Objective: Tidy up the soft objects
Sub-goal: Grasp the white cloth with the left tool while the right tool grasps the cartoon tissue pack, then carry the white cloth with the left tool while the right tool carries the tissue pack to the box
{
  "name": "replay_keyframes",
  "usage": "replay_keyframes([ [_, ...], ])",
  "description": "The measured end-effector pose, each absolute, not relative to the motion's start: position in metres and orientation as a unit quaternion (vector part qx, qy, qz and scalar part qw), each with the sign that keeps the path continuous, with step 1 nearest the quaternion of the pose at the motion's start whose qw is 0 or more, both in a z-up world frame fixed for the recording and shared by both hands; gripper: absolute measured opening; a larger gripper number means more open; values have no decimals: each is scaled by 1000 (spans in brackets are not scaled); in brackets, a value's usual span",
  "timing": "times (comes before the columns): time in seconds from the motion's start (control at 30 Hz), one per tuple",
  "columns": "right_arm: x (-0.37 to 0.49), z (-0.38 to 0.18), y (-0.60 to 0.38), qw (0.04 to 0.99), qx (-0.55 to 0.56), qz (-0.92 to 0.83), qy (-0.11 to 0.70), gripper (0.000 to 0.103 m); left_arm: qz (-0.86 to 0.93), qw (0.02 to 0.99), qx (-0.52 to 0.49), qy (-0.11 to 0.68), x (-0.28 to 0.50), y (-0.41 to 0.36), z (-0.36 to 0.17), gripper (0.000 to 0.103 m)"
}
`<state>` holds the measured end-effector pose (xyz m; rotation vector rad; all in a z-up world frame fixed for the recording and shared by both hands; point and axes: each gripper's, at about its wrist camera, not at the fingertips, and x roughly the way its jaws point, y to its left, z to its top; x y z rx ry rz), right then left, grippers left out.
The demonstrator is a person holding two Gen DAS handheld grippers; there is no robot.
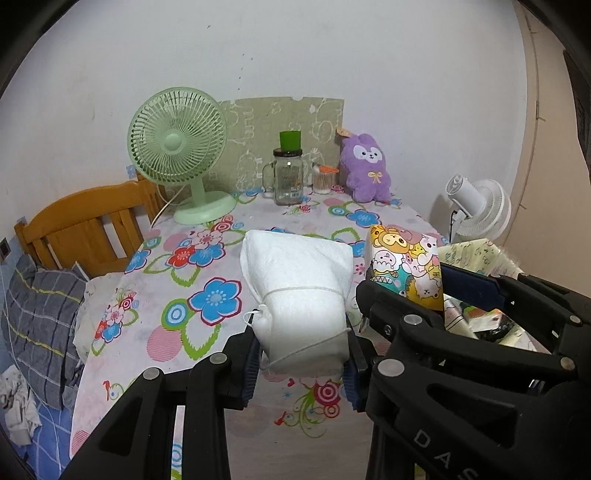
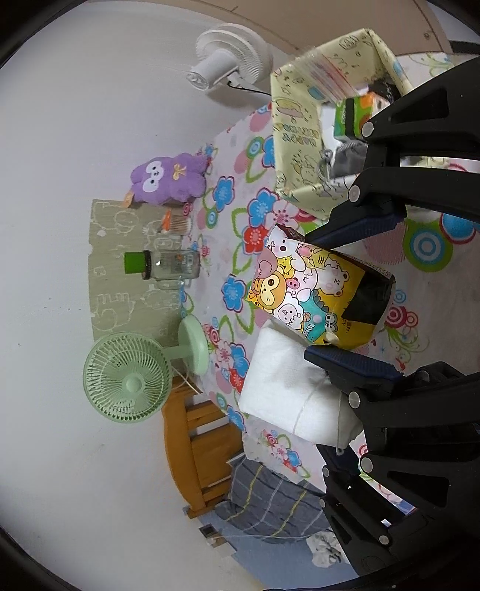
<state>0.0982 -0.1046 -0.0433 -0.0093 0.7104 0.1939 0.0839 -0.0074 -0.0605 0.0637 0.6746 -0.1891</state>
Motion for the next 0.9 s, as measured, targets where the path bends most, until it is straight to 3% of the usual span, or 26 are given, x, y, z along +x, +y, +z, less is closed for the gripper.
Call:
replay_keyframes([
  [0.9,92,-19,-184,943,-1,63,326,57,-155,936,57,311,84,-88,-42,38],
])
